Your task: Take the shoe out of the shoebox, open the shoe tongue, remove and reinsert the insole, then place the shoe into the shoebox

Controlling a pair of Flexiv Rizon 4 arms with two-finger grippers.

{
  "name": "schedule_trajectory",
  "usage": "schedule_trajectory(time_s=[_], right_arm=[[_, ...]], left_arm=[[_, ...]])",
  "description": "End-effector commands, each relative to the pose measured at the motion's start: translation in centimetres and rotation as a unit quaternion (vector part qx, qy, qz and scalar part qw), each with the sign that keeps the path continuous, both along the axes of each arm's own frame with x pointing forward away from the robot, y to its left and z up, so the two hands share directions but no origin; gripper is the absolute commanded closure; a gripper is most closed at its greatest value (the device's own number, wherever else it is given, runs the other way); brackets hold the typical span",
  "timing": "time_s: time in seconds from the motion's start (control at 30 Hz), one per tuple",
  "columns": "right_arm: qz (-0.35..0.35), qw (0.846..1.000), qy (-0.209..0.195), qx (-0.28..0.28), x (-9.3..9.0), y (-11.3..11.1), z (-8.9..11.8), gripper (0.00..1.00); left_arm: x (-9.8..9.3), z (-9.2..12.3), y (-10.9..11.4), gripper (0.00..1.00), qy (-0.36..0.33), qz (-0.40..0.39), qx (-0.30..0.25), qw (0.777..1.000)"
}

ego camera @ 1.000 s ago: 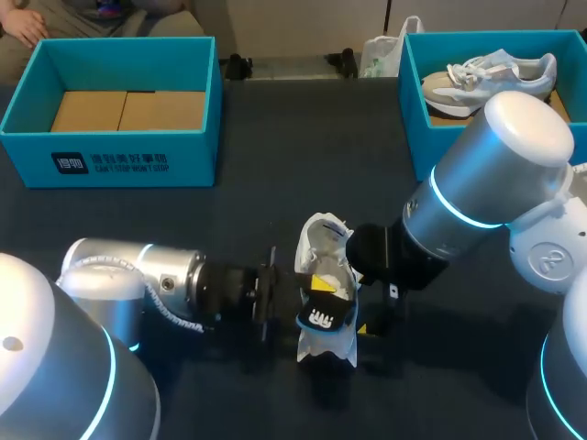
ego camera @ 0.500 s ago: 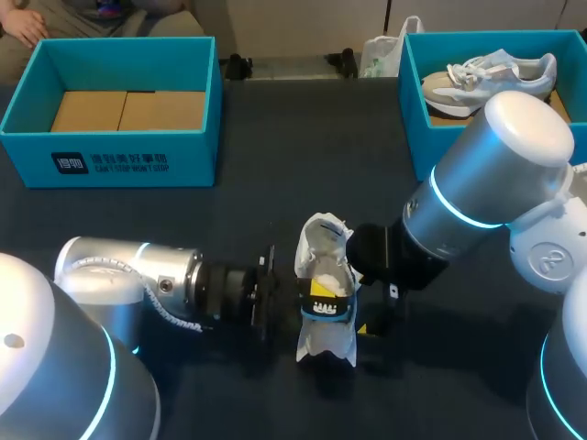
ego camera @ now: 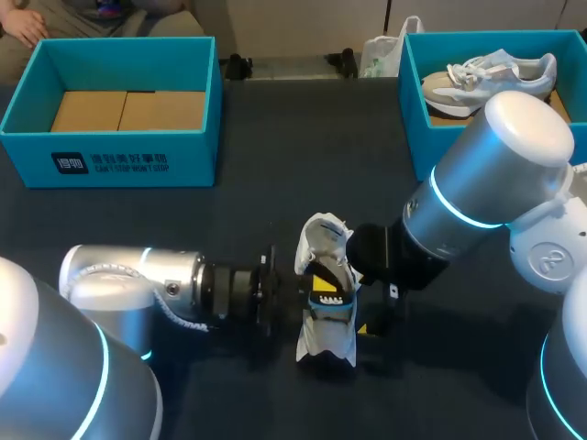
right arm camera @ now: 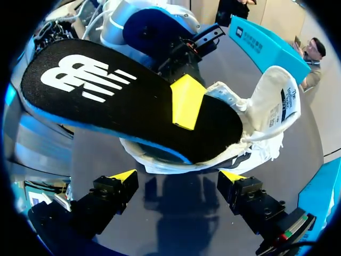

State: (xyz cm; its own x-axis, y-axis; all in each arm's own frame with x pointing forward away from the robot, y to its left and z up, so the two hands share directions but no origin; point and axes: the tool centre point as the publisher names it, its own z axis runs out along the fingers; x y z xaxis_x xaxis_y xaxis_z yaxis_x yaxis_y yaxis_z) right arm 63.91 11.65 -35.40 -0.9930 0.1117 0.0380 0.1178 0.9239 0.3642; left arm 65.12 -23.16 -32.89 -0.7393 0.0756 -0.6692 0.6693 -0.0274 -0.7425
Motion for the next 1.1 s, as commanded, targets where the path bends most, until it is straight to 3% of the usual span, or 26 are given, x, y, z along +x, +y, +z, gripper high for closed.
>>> schedule_trajectory(time_s=[0.03, 0.27, 0.37, 0.43, 0.87, 0.9, 0.97, 1.1], right_arm=[[0.000, 1.000, -0.001, 0.001, -0.1, 0.0, -0.1, 0.00], [0.000, 1.000, -0.001, 0.001, -0.1, 0.0, -0.1, 0.00], [0.000, 1.000, -0.001, 0.001, -0.1, 0.0, -0.1, 0.00], [0.000, 1.000, -0.001, 0.001, -0.1, 0.0, -0.1, 0.00], [0.000, 1.000, -0.001, 0.001, -0.1, 0.0, -0.1, 0.00], [0.000, 1.000, -0.001, 0.001, -0.1, 0.0, -0.1, 0.00], [0.000, 1.000, -0.001, 0.001, -0.1, 0.0, -0.1, 0.00], [0.000, 1.000, -0.001, 0.001, -0.1, 0.0, -0.1, 0.00]], left_arm=[[0.0, -0.3, -0.4, 1.00, 0.001, 0.008, 0.001, 1.000], [-0.2, 0.1, 0.0, 1.00, 0.009, 0.008, -0.002, 1.000], [-0.3, 0.5, 0.3, 0.73, 0.009, 0.007, -0.003, 1.000], [-0.4, 0.8, 0.5, 0.67, 0.007, 0.008, -0.004, 1.000], [-2.4, 2.7, 0.6, 0.68, -0.009, -0.012, -0.014, 1.000], [-2.5, 2.7, 0.5, 0.71, -0.011, -0.013, -0.014, 1.000], [-2.6, 2.7, 0.4, 0.98, -0.014, -0.014, -0.014, 1.000], [-2.6, 2.1, 0.2, 1.00, -0.022, -0.011, -0.008, 1.000]])
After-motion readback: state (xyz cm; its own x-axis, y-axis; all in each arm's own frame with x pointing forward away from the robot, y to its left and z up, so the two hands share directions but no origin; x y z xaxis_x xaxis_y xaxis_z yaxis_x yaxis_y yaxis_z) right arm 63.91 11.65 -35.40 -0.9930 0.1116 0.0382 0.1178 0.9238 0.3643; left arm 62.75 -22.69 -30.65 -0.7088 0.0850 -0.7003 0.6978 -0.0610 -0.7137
